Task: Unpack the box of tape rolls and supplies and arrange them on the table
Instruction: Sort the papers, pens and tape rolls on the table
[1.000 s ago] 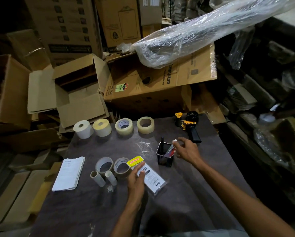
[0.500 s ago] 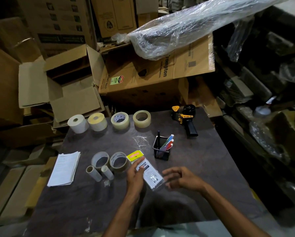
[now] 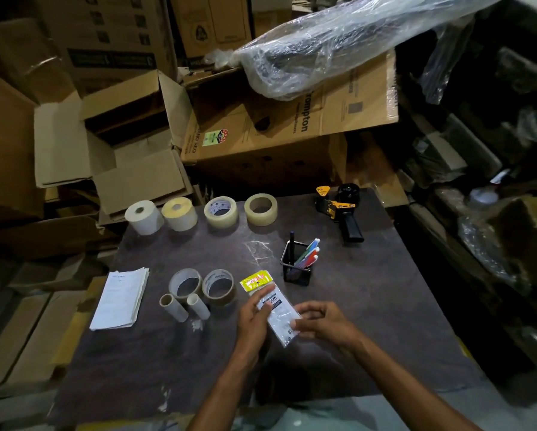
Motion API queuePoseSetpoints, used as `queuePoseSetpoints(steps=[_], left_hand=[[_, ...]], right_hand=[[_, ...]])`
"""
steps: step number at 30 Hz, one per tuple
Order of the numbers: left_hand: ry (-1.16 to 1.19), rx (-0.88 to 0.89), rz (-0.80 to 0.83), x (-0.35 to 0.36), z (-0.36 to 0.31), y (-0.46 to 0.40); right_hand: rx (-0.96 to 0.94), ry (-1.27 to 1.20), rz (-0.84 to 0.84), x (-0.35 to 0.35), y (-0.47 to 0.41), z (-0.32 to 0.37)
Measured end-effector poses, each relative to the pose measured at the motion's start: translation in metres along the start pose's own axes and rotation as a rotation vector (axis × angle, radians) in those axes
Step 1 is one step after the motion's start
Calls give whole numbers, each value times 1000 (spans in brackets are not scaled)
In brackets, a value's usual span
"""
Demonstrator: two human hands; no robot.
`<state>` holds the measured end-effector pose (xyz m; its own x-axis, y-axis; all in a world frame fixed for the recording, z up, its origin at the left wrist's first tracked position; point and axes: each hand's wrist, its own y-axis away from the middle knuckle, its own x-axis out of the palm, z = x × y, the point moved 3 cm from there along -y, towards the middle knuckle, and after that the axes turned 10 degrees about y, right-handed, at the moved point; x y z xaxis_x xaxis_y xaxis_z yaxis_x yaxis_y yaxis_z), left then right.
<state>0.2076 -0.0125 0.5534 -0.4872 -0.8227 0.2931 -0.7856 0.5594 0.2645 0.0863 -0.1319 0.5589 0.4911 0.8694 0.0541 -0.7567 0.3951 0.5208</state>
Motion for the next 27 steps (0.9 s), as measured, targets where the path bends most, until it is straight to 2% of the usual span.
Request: queuePoseSetpoints(steps=[7,11,18,24,27], left_hand=[[135,-99,-41,-13,1,7],[118,-113,-100,-34,1,7],[116,-53,-306,-86,4,15],[92,81,-609,-129,11,18],[79,115,-694,-144,12,8]], right_hand=[[89,-92,-10,10,-5,-9],[130,-90,-47,14,-9,-12],[121,-68,-113,27,-13,-15],[121,-135,-111,44,-14,-12],[126,-125,-116,49,-15,-12]])
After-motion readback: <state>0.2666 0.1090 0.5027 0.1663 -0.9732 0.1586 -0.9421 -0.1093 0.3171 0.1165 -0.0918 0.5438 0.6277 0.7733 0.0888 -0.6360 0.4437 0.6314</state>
